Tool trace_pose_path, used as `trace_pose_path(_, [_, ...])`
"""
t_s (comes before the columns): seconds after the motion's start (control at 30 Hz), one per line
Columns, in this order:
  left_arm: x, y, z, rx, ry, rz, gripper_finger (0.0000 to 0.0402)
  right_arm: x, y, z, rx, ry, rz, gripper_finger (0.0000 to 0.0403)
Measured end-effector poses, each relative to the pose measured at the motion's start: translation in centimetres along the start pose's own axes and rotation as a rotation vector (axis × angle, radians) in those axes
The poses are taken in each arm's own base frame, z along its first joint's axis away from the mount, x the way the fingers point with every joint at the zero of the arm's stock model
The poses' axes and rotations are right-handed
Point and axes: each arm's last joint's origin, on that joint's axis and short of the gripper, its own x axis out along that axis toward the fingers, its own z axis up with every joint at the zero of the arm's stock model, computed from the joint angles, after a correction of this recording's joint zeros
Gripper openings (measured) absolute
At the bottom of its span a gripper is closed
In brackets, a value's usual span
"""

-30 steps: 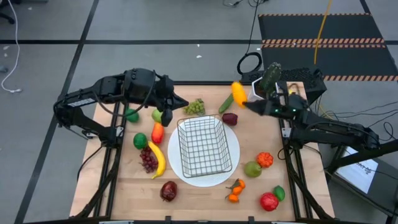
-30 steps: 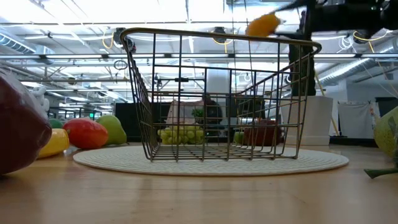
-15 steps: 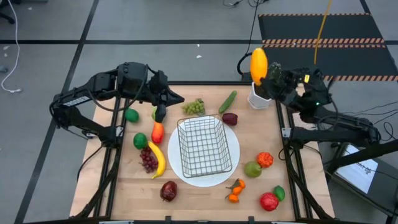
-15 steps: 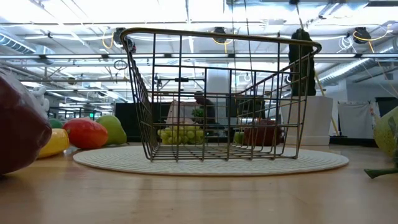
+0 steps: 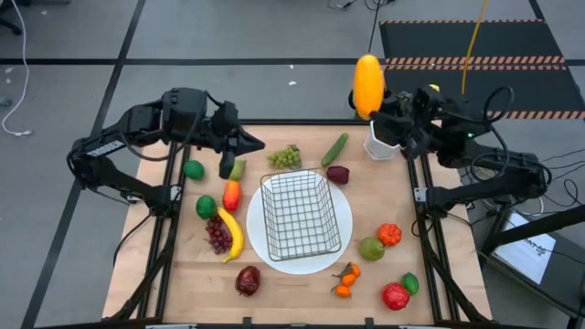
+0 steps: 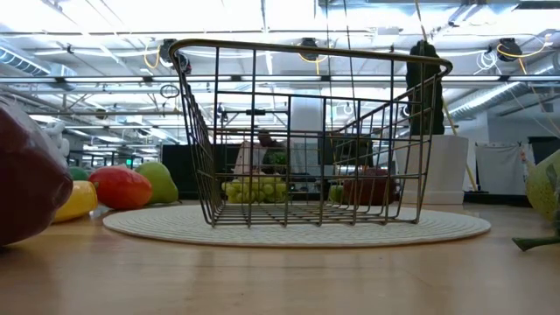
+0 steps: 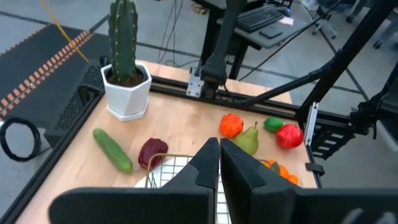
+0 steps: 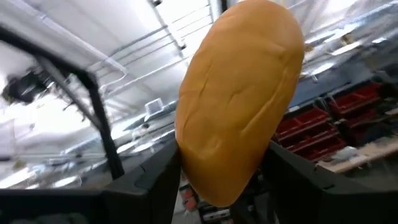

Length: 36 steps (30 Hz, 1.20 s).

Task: Build produce basket
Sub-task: Put the yellow mango into the black wire basket

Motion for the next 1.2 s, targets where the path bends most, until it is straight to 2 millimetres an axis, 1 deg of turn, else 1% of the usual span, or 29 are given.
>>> trace_pose_path(0.13, [-0.7,0.1,-0.1,0.013,0.0,0.006,0.0017,1.0,0.4,-0.3,-0.042,0.041,0.008,0.0197])
trace_pose_path(0.3, [-1.5,0.1,-0.1,0.02,-0.011,0.012,0.0017,1.2,0.9,-0.3,-0.061,0.048,0.048,0.0197])
trace_pose_path(0.47, [-1.7,0.3,0.0,0.035,-0.016,0.023,0.0017,0.8,1.5,0.0,-0.117,0.057,0.085,0.0197])
trace_pose_path(0.67, [-1.7,0.4,0.0,-0.02,-0.023,0.069,0.0017,-0.1,2.1,1.1,-0.175,0.035,0.128,0.0197])
trace_pose_path(0.97, [-1.7,0.6,0.0,-0.044,-0.034,0.126,0.0017,-1.3,3.0,2.2,-0.354,0.024,0.21,0.0197])
trace_pose_path(1.1, [-1.7,0.7,0.0,-0.034,-0.038,0.158,0.0017,-1.6,3.2,2.6,-0.366,0.009,0.214,0.0197])
trace_pose_path(1.2, [-1.8,0.8,0.1,-0.031,-0.048,0.192,0.0017,-1.9,3.3,2.8,-0.326,0.012,0.214,0.0197])
